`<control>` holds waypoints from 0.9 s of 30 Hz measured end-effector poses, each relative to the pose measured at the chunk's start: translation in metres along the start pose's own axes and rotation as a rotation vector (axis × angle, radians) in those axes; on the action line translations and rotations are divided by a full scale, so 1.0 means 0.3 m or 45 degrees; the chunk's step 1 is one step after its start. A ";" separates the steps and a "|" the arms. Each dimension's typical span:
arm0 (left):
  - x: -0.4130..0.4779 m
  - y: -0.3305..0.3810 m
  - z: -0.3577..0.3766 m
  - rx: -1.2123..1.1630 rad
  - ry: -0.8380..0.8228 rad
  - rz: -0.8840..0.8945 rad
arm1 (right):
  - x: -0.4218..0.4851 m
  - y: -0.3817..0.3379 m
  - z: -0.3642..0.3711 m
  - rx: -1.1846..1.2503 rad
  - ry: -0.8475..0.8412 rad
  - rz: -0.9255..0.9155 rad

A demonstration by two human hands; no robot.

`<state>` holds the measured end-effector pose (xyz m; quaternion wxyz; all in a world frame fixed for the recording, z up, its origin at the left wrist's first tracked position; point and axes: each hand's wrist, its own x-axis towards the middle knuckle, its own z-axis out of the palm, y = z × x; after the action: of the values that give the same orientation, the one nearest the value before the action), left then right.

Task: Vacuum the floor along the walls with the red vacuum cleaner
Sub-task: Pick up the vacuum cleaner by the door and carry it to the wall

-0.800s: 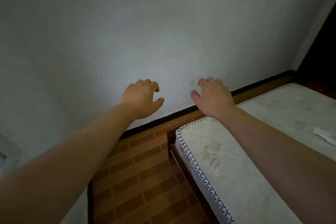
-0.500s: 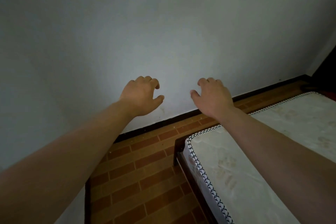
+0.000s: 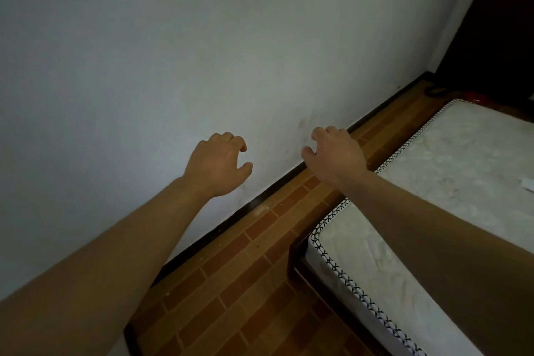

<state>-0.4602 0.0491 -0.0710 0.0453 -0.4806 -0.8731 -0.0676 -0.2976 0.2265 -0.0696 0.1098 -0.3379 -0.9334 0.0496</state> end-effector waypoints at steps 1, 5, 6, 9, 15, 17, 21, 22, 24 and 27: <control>0.059 -0.018 0.020 -0.008 -0.007 0.029 | 0.044 0.004 0.022 -0.001 0.000 0.035; 0.318 -0.052 0.112 -0.013 -0.044 0.130 | 0.234 0.061 0.129 0.027 -0.006 0.180; 0.385 -0.054 0.137 -0.001 -0.055 0.157 | 0.287 0.083 0.162 0.036 -0.010 0.210; 0.589 -0.059 0.202 0.048 -0.081 0.229 | 0.455 0.145 0.258 0.072 -0.008 0.261; 0.958 -0.063 0.261 0.138 -0.101 0.366 | 0.763 0.232 0.322 0.081 -0.065 0.353; 1.085 -0.067 0.282 0.116 -0.102 0.377 | 0.858 0.262 0.330 0.092 -0.054 0.378; 1.333 -0.048 0.367 0.097 -0.143 0.448 | 1.003 0.361 0.371 0.111 -0.009 0.476; 1.397 -0.035 0.393 0.087 -0.152 0.477 | 1.035 0.390 0.384 0.109 0.000 0.506; 1.533 -0.001 0.446 0.065 -0.156 0.548 | 1.103 0.452 0.416 0.077 0.000 0.565; 1.740 0.056 0.517 0.048 -0.151 0.659 | 1.221 0.534 0.451 0.045 -0.003 0.674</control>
<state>-0.7269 0.5180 -0.1476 0.0188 -0.6902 -0.7233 -0.0094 -0.5042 0.5820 -0.1648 0.0977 -0.5682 -0.8117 0.0932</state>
